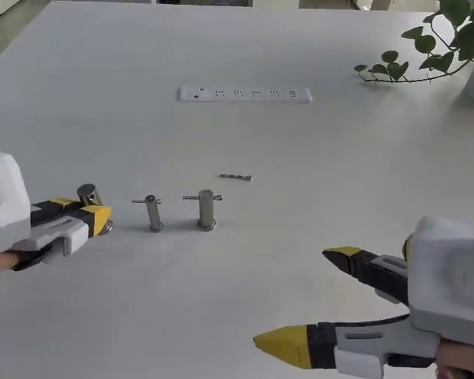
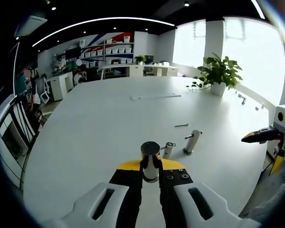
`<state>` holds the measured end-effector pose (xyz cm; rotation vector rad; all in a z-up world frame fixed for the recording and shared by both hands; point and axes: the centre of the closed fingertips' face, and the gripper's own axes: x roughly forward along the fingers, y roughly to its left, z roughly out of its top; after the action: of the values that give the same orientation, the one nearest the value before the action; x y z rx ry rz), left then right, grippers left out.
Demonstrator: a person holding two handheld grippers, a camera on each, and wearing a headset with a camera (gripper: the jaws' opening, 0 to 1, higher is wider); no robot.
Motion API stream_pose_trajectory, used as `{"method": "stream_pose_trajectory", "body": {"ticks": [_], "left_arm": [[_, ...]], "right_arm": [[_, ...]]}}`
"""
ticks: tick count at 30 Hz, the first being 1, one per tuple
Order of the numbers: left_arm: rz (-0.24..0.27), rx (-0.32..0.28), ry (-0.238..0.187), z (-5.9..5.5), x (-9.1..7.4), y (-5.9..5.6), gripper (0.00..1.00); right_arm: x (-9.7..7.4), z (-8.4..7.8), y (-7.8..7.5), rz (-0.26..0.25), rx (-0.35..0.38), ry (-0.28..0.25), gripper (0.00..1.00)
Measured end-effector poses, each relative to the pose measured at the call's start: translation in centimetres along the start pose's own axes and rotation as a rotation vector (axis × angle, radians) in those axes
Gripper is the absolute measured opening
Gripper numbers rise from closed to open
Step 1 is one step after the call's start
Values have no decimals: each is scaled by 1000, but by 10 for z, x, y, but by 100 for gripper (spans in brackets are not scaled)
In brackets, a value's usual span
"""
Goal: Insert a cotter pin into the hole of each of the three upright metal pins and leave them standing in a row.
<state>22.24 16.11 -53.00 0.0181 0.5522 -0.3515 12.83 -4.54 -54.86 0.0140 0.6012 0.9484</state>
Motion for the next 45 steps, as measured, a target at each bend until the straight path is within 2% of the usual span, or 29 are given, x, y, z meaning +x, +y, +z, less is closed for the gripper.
{"method": "stream_pose_trajectory", "body": {"ticks": [3, 6, 10, 13, 17, 24, 39, 45], "left_arm": [[7, -4, -1, -2, 1, -6, 10], [18, 10, 15, -6, 3, -9, 10], [35, -26, 12, -11, 4, -11, 10], [59, -27, 27, -17, 6, -13, 10], [73, -70, 51, -27, 8, -16, 10], [55, -68, 82, -39, 13, -28, 10], [31, -35, 116, -49, 22, -40, 10], [37, -33, 105, -48, 24, -40, 11]], "right_arm": [[0, 0, 1, 6, -5, -2, 98], [0, -2, 1, 13, -8, 5, 98], [-1, -4, 1, 13, -12, 13, 97], [-1, -5, 1, 15, -17, 15, 97], [0, -6, 4, 24, -30, 21, 96], [3, -10, 7, 40, -36, 40, 96], [1, -14, 7, 44, -26, 47, 96], [2, -16, 8, 49, 0, 51, 95]]}}
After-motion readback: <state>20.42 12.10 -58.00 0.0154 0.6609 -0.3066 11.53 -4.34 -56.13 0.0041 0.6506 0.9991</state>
